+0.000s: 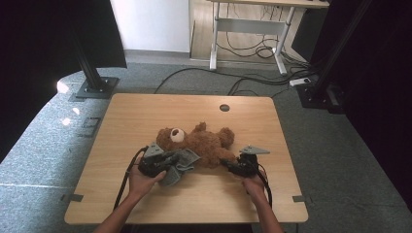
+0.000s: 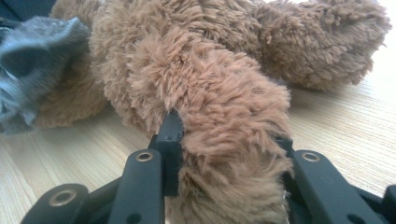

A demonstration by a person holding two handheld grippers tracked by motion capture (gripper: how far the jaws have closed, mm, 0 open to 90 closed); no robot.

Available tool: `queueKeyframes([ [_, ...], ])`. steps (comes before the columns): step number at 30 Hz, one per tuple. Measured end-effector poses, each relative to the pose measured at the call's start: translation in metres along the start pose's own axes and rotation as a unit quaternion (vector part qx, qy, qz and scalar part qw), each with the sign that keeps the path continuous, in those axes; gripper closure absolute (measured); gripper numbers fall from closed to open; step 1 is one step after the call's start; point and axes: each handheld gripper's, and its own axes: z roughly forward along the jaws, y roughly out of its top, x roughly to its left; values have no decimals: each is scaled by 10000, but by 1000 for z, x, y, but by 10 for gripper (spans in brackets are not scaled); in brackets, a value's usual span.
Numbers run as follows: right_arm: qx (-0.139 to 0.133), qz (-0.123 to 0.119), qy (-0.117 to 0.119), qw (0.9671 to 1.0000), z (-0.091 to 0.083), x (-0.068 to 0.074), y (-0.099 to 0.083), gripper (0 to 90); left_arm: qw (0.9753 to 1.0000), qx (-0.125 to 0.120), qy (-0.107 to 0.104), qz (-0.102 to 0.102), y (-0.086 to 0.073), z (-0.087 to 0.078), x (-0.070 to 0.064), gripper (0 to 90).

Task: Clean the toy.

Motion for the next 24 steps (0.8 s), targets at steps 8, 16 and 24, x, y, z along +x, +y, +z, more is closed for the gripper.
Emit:
queueKeyframes([
  [8,6,8,14,10000,0,-2,0,618,9990,-259,311,-174,-5,-34,22,730],
  [16,-38,41,72,10000,0,-2,-1,617,9976,-606,-152,-306,11,-41,18,726],
  [24,-49,-127,119,9998,-1,2,-3,625,9955,-580,-692,-296,47,-4,-7,724],
])
